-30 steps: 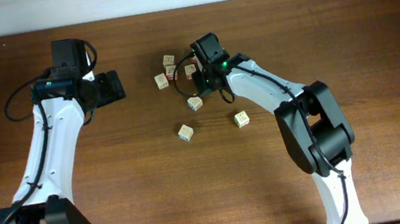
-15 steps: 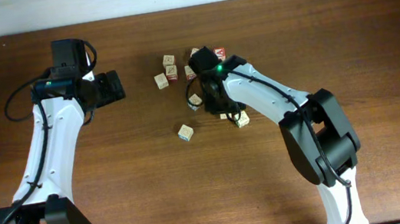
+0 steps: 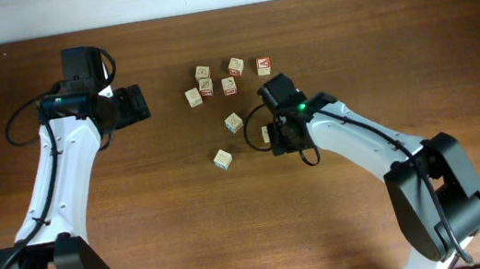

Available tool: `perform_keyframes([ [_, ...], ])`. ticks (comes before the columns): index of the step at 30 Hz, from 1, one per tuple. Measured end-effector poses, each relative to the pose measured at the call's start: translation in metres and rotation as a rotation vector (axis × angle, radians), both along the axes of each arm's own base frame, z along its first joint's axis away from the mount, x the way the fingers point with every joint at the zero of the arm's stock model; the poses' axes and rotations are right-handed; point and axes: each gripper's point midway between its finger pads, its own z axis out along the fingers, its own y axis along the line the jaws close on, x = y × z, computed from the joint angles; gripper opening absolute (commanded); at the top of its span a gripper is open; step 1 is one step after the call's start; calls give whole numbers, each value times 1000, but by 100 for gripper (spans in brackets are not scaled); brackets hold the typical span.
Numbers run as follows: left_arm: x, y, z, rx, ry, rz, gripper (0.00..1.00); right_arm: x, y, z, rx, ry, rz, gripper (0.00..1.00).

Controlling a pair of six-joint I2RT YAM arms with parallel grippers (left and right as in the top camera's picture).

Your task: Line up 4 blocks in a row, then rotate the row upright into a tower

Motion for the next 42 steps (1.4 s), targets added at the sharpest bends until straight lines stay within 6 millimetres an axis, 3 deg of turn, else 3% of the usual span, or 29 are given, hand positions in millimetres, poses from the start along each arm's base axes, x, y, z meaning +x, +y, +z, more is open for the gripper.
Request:
perform_keyframes([
  [3, 0, 0, 0, 0, 0, 0, 99, 7, -7, -7, 8, 1, -5, 51],
  [4, 0, 0, 0, 0, 0, 0, 99, 7, -6, -7, 9, 1, 0, 39],
  [6, 0, 0, 0, 0, 0, 0, 99, 8, -6, -7, 10, -1, 3, 29],
  [9, 0, 0, 0, 0, 0, 0, 99, 9, -5, -7, 28, -4, -55, 28],
  [10, 0, 0, 0, 0, 0, 0, 99, 18, -1, -5, 49, -40, -64, 27],
  [14, 0, 0, 0, 0, 0, 0, 99, 40, 7, 3, 89, -136, -45, 28],
  [18, 0, 0, 0, 0, 0, 0, 99, 31, 2, -5, 57, -94, -16, 29],
  [23, 0, 0, 0, 0, 0, 0, 99, 35, 4, -3, 56, -113, 12, 33],
  [24, 0, 0, 0, 0, 0, 0, 99, 35, 4, -4, 55, -112, 15, 41],
  [28, 0, 0, 0, 0, 0, 0, 99, 34, 4, -5, 50, -104, 18, 42],
  [30, 0, 0, 0, 0, 0, 0, 99, 31, 2, -4, 42, -88, 21, 50],
  [31, 0, 0, 0, 0, 0, 0, 99, 33, 3, 0, 43, -91, 21, 50],
  [32, 0, 0, 0, 0, -2, 0, 99, 34, 4, 18, 27, -79, 47, 50],
  [33, 0, 0, 0, 0, 0, 0, 99, 52, 15, 57, 64, -136, 71, 49],
  [34, 0, 0, 0, 0, 0, 0, 99, 61, 38, 80, 166, -170, 105, 49],
  [35, 0, 0, 0, 0, 0, 0, 99, 59, 57, 88, 225, -182, 132, 49],
  [37, 0, 0, 0, 0, 0, 0, 99, 24, 119, 90, 339, -117, 129, 49],
  [40, 0, 0, 0, 0, 0, 1, 99, -26, 176, 23, 304, 40, -63, 49],
  [42, 0, 1, 0, 0, 0, 1, 99, -29, 178, 9, 280, 44, -114, 50],
])
